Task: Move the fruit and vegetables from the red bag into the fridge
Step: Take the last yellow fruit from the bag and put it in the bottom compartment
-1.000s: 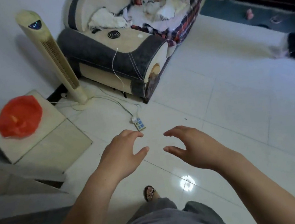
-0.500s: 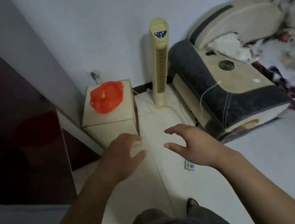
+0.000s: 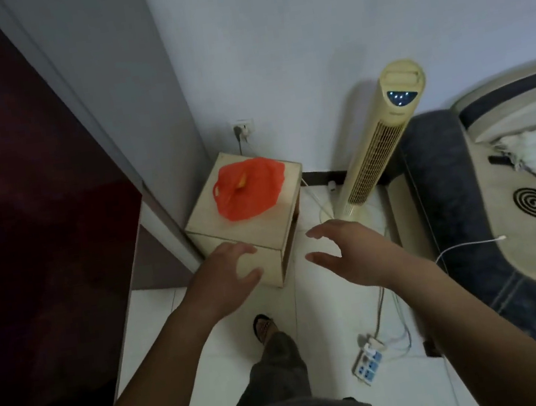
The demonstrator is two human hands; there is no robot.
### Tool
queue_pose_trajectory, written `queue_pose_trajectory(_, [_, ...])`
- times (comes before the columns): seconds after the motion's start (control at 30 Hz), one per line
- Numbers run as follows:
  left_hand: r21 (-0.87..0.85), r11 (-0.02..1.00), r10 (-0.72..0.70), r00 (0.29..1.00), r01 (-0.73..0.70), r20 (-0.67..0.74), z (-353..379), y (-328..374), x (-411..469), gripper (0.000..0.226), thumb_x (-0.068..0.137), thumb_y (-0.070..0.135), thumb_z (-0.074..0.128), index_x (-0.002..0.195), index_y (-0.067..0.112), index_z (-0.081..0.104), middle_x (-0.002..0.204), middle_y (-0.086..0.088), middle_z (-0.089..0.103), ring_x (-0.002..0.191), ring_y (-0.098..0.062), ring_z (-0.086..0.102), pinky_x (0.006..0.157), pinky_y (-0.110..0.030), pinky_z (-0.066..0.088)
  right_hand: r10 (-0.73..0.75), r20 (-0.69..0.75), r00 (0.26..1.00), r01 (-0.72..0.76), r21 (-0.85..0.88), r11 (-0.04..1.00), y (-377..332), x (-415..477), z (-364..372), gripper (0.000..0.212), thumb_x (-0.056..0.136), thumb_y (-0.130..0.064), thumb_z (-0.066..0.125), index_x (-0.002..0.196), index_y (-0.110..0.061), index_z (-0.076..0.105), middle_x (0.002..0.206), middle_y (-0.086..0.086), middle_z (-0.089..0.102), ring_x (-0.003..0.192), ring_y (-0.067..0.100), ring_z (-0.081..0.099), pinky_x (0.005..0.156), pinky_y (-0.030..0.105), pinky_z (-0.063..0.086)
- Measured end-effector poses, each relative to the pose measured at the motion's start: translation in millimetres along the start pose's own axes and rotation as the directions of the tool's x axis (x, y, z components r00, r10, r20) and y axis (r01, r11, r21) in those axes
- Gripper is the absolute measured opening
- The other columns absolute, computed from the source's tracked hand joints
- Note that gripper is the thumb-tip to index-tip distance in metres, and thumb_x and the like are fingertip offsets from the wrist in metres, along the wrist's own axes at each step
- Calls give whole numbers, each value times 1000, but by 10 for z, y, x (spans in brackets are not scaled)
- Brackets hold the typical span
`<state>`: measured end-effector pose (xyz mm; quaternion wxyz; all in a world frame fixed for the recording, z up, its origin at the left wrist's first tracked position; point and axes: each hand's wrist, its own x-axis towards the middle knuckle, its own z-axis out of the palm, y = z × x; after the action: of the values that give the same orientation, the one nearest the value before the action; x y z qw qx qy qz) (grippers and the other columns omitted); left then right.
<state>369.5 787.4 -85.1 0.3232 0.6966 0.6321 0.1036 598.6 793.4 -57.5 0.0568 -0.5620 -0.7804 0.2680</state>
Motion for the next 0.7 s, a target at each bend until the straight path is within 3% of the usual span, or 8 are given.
queue_pose_trajectory(0.27, [71,996,47,988,-58,145,-402,-57,1518,40,84,41,61,121,29,52,132,5,48,117,-13,47,97,-33,42,103,81,991,-96,-86,992,328,1250,-414,52,90,-47,50,136,-25,40,136,-3,48,122,13,46,100,28,39])
queue_pose_trajectory(0.57, [84,996,23,995,-31,94,-882,-127,2523,45,84,40,61,125,26,50,130,2,49,112,-16,51,94,-37,46,16,145,989,-13,-26,1000,341,2461,-759,42,91,-41,52,129,-23,48,129,-1,53,114,13,50,92,22,38])
queue_pose_trajectory(0.7, [86,996,27,999,-30,41,-988,-25,2933,45,84,39,61,126,25,50,131,3,48,109,-14,51,89,-28,44,-19,181,983,24,-30,999,482,2914,-990,44,91,-40,52,131,-22,46,131,1,52,117,17,49,99,31,42])
